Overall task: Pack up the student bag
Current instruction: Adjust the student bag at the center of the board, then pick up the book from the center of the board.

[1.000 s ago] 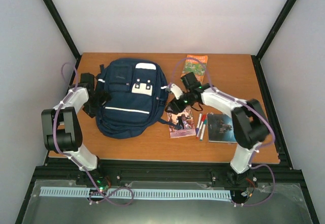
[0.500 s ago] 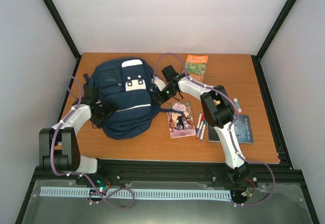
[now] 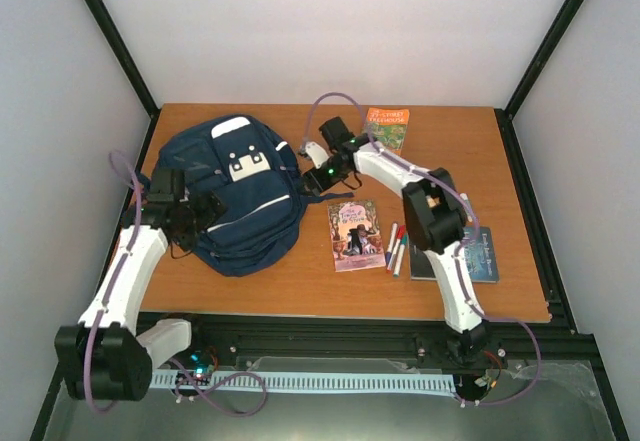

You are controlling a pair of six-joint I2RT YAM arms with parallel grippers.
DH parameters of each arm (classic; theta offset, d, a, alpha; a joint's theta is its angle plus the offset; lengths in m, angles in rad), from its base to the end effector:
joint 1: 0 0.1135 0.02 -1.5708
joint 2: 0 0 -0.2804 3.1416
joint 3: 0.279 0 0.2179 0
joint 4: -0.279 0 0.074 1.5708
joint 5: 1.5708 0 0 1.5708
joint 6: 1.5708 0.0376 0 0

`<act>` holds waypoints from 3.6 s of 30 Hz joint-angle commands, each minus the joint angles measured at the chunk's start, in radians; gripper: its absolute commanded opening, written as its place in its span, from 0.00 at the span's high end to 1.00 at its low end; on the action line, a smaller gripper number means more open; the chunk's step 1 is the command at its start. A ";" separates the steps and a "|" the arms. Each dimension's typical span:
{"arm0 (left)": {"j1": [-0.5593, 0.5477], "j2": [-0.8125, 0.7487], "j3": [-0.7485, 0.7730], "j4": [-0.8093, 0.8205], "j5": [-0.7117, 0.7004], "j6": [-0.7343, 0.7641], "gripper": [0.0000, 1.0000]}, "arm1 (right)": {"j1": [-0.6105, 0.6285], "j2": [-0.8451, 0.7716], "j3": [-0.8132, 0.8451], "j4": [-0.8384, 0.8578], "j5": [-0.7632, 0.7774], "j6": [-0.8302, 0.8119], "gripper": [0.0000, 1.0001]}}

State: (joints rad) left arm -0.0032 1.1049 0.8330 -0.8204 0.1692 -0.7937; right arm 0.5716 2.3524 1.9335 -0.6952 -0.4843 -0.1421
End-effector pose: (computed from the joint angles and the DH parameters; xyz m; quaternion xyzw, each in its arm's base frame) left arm 0.1630 -0.0069 0.2670 -0.3542 0.9011 -0.1673 0.1858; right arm 0.3947 0.2747 0.1859 -0.3812 0.8671 0.2750 0.1649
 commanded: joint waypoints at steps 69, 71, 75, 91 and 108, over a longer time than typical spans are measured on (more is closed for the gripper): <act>-0.686 0.795 0.108 0.949 0.292 -0.208 0.31 | -0.150 -0.616 -0.993 0.163 0.204 -0.294 0.72; -0.685 0.793 0.091 1.028 0.327 -0.239 0.31 | -0.143 -0.608 -0.990 0.161 0.199 -0.291 0.72; -0.686 0.734 0.058 1.134 0.344 -0.268 0.33 | -0.141 -0.598 -0.984 0.156 0.185 -0.287 0.72; -0.686 0.662 -0.005 1.286 0.334 -0.339 0.58 | -0.141 -0.610 -0.979 0.152 0.174 -0.279 0.70; -0.697 0.790 0.091 1.161 0.333 -0.272 0.51 | -0.141 -0.606 -0.978 0.148 0.174 -0.275 0.69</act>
State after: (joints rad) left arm -0.6685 1.8320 0.8726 0.3359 0.4313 -1.0794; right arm 0.4072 1.7142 0.9615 -0.5510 -0.2508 -0.4213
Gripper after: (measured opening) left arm 0.499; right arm 0.312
